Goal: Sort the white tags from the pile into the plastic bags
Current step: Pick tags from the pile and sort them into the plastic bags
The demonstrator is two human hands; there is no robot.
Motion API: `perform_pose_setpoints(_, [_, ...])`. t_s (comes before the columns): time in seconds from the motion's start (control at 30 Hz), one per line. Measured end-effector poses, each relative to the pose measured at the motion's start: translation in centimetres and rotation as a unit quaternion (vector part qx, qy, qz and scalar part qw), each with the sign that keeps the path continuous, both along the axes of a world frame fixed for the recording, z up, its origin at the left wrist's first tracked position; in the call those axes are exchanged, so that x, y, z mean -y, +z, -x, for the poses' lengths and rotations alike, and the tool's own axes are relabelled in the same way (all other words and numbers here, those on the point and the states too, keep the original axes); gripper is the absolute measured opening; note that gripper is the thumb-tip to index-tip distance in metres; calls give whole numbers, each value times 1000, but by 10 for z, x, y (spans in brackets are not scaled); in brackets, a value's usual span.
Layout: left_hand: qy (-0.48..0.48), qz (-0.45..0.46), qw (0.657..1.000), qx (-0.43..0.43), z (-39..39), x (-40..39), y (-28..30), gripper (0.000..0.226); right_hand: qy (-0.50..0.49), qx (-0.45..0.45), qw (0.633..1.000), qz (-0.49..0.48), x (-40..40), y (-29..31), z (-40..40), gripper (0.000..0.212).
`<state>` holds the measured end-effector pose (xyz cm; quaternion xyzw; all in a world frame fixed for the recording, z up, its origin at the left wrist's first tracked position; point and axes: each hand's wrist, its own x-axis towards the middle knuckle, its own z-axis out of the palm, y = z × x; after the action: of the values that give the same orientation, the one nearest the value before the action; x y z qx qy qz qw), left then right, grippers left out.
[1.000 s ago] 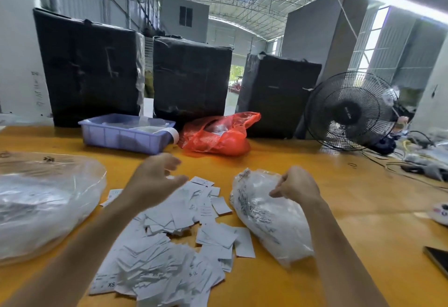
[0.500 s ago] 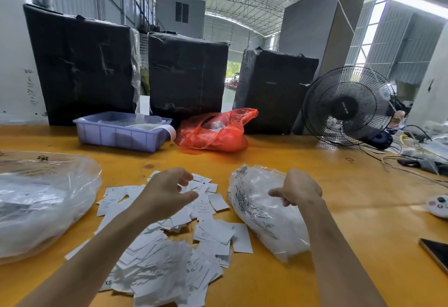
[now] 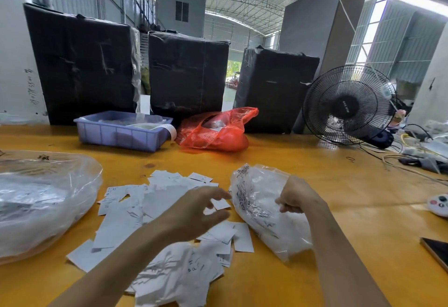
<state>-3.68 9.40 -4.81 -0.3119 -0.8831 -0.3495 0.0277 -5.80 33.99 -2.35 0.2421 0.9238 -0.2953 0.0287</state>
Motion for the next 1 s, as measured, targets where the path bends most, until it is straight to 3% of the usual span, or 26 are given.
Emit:
perform_pose_setpoints(0.07, [-44, 14, 999, 25, -5, -12, -6, 43, -16, 20, 999, -21, -6, -4, 2, 25])
perform_pose_setpoints(0.13, [-65, 27, 996, 46, -8, -18, -9, 58, -55, -15, 997, -58, -10, -5, 4, 16])
perform_pose_setpoints(0.2, [-68, 41, 996, 48, -8, -19, -9, 69, -69, -85, 983, -146, -13, -9, 8, 53])
perform_pose_setpoints(0.3, [-47, 40, 998, 31, -6, -12, -7, 70, -78, -159, 958, -226, -12, -17, 9, 67])
perform_pose_setpoints(0.4, [-23, 28, 999, 23, -3, -6, -5, 62, -70, -161, 958, -225, -16, -28, 10, 51])
perform_pose_setpoints(0.53, [-8, 21, 1000, 20, -1, -1, 0, 61, -59, -189, 975, -103, -21, -22, 6, 7])
perform_pose_setpoints(0.63, [-3, 13, 1000, 23, -1, 2, 6, 63, -50, -178, 981, -54, -22, -9, 10, 8])
perform_pose_setpoints(0.73, [5, 6, 1000, 20, -2, 5, 14, 73, -45, -149, 984, -90, -21, -5, 11, 17])
perform_pose_setpoints(0.83, [17, 1, 1000, 2, -1, 11, 22, 66, -93, -175, 968, -154, -17, 1, 6, 17])
perform_pose_setpoints(0.93, [31, -5, 1000, -6, 0, 18, 29, 62, -99, -150, 970, -166, -16, 3, 4, 31])
perform_pose_setpoints(1.0, [43, -4, 999, -7, 0, 23, 32, 62, -90, -141, 972, -163, -19, 5, 5, 20])
